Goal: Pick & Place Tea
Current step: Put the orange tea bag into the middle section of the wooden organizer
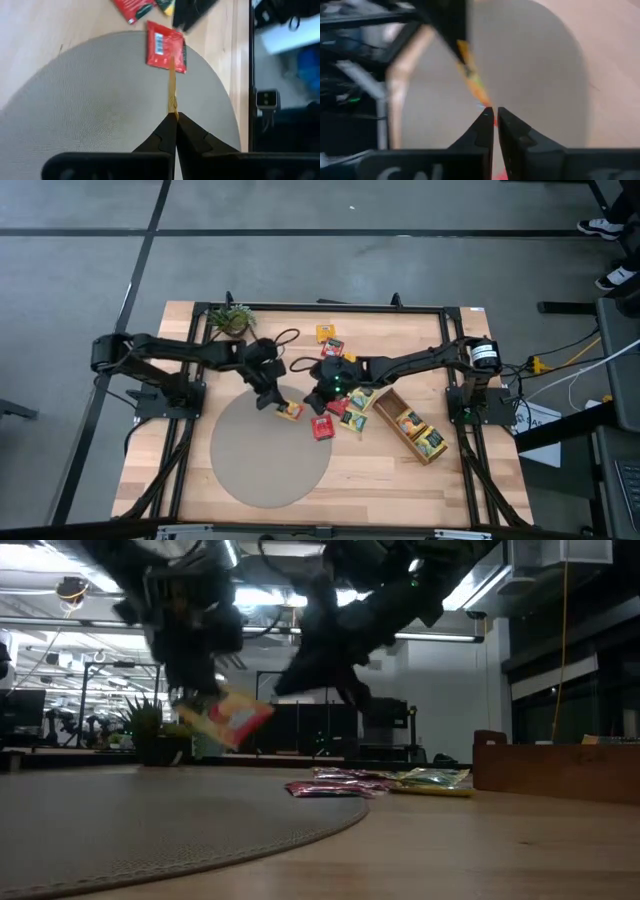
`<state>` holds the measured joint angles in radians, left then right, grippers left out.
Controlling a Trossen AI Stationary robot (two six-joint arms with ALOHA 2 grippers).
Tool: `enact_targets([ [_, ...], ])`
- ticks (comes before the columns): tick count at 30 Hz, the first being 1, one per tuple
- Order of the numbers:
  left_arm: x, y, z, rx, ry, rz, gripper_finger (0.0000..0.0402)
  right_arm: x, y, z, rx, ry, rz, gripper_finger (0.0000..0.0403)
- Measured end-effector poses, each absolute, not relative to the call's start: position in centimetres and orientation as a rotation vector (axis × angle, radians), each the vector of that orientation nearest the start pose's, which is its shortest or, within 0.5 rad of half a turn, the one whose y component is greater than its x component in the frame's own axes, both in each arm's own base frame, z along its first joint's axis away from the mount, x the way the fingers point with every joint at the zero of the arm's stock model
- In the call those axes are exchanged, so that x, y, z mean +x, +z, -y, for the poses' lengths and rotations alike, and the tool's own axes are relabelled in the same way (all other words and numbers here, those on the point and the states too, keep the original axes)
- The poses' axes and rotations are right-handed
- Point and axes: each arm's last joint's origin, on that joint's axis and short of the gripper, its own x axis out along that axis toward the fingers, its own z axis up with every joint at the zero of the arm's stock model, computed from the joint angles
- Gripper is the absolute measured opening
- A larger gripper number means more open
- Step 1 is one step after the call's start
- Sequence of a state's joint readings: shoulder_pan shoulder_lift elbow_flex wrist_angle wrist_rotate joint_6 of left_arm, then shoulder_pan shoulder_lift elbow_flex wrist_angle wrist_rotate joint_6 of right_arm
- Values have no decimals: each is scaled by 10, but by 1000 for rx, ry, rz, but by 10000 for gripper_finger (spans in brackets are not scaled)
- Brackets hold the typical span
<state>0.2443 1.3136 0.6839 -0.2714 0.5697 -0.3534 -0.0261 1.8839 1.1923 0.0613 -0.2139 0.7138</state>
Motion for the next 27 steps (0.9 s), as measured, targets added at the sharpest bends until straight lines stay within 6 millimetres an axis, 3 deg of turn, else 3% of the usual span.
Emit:
enact_targets([
  [6,261,224,-49,-585,-207,-981,1,413,200,4,720,39,-535,79],
  [11,277,235,-53,-530,-237,-990,1,413,200,5,713,8,-523,139],
  [16,286,244,-54,-523,-277,-965,2,413,200,5,709,-10,-522,168],
  [21,288,248,-55,-522,-279,-952,1,413,200,5,684,-18,-519,159],
  [27,281,244,-53,-523,-282,-1024,1,413,200,6,682,-12,-523,93],
])
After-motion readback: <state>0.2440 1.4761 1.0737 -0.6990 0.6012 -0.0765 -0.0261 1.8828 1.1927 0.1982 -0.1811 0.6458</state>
